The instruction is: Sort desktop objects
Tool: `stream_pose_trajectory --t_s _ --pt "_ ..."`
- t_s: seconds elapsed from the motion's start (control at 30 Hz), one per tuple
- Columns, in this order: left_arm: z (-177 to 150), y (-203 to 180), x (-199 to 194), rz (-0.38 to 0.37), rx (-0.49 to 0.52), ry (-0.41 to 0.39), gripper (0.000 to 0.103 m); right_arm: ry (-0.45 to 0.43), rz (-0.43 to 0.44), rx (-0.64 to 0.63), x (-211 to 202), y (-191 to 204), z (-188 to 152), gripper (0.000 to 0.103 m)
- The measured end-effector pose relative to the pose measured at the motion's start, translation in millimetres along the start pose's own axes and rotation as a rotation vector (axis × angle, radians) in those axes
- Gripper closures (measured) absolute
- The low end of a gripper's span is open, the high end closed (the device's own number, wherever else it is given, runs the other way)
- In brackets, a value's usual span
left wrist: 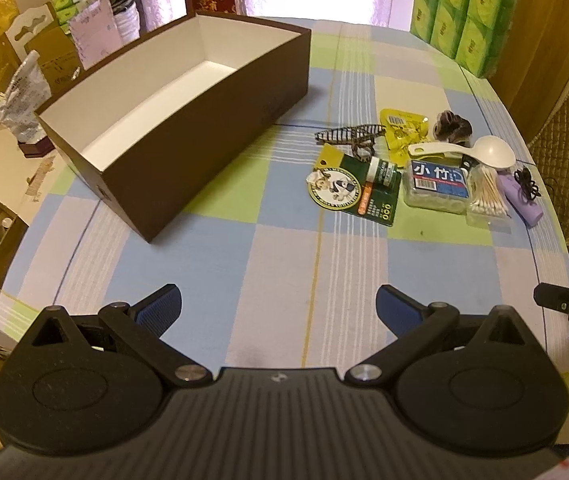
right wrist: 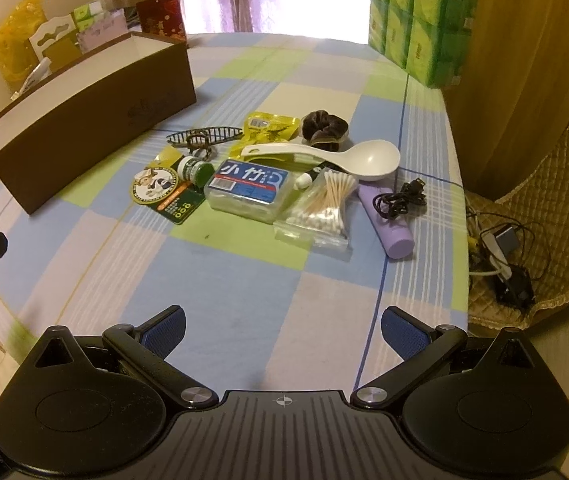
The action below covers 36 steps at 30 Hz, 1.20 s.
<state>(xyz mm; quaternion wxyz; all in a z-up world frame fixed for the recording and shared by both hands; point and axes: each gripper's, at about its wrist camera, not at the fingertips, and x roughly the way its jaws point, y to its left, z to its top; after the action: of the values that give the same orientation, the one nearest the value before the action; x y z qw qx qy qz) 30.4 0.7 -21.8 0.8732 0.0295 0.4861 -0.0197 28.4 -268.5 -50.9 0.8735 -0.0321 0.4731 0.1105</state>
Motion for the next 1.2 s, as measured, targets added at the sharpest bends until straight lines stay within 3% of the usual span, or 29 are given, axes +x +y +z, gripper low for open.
stream_pose_trajectory --t_s 0.23,0.5,0.63,0.97,1.2 --pt "8.8 -6.5 11.0 -0.032 0.025 0.011 0.001 0.021 0.004 0.036 6.7 -9.3 2.8 0.002" --pt "26.3 -22.0 23.1 -0.078 0.107 -0.052 0.001 0.018 -0.011 0.083 13.7 -24.3 5.9 0.002" --pt "38.3 -29.5 35.7 -0.071 0.159 -0.086 0.001 -0.014 -0.033 0.114 15.4 -38.8 11.1 0.002" --pt "74.6 -47.9 77.9 -0.136 0.231 -0.122 0.001 -0.132 -0.071 0.258 27.6 -80.8 32.1 0.002" --pt "99.1 -60.3 102.7 -0.178 0.265 -0.119 0.001 -0.125 -0.033 0.403 47.8 -109.6 56.2 0.032"
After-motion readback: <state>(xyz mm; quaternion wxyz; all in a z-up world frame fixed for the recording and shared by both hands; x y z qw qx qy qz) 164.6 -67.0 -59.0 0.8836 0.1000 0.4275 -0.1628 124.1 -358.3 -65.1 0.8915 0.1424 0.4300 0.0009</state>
